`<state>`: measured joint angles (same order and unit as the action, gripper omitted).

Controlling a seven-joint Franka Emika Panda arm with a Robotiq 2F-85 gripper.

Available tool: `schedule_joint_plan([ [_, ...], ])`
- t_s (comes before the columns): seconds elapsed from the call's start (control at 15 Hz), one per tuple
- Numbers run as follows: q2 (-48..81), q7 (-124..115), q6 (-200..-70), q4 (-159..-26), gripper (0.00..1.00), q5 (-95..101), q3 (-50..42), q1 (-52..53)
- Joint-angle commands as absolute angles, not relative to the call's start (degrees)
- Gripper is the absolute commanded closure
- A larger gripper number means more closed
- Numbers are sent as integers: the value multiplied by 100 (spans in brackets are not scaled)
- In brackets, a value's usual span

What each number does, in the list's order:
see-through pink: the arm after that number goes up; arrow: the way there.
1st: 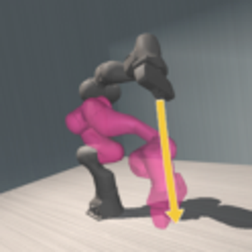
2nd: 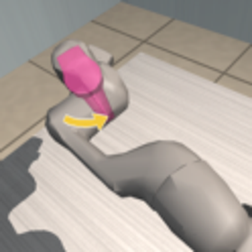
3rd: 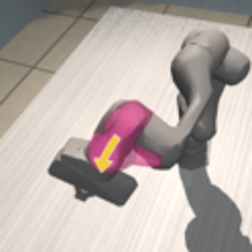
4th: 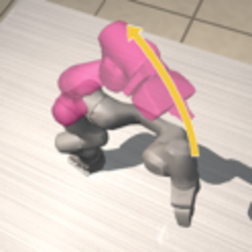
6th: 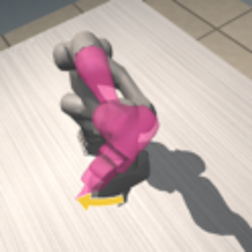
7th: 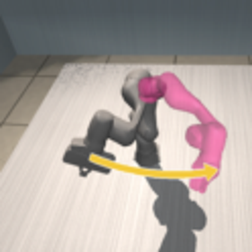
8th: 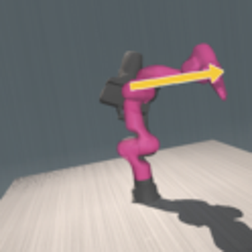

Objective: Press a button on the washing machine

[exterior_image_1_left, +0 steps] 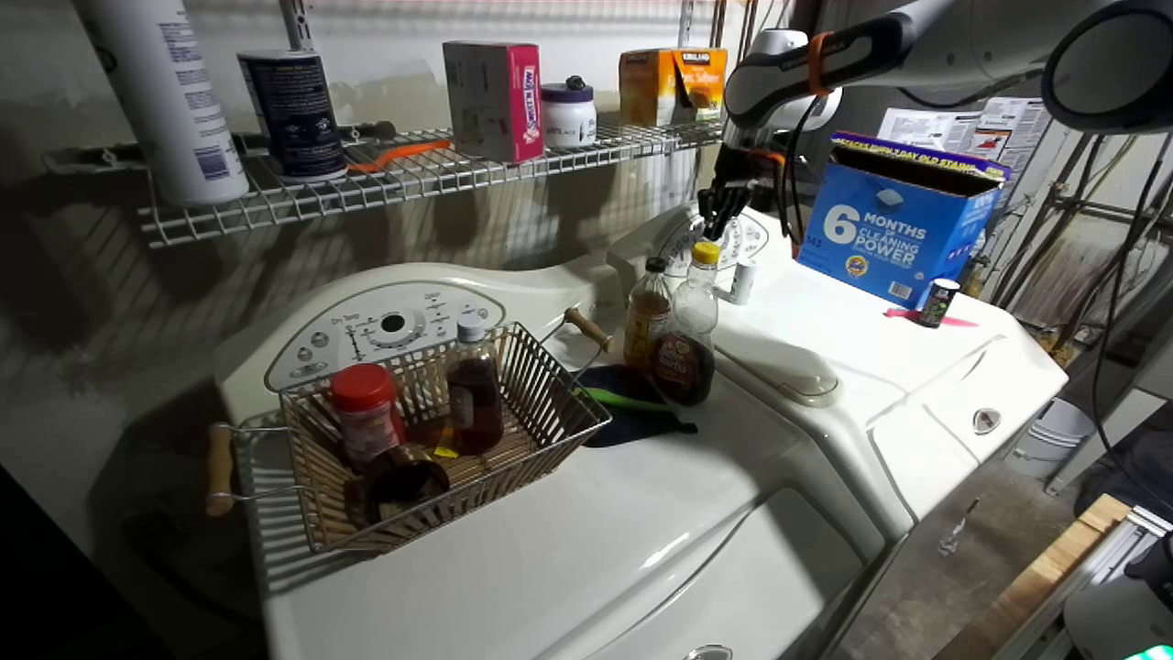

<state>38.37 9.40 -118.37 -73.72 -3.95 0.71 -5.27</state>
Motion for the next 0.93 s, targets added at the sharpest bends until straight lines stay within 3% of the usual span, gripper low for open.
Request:
schedule_joint_plan([
  [0.0,2758,1765,-11288,-8710,41,-562,337,-714],
  [0.4,1315,1767,-10947,-10303,0,-337,32,-646],
  [0.87,-576,2039,-11469,-11805,0,154,-254,-577],
])
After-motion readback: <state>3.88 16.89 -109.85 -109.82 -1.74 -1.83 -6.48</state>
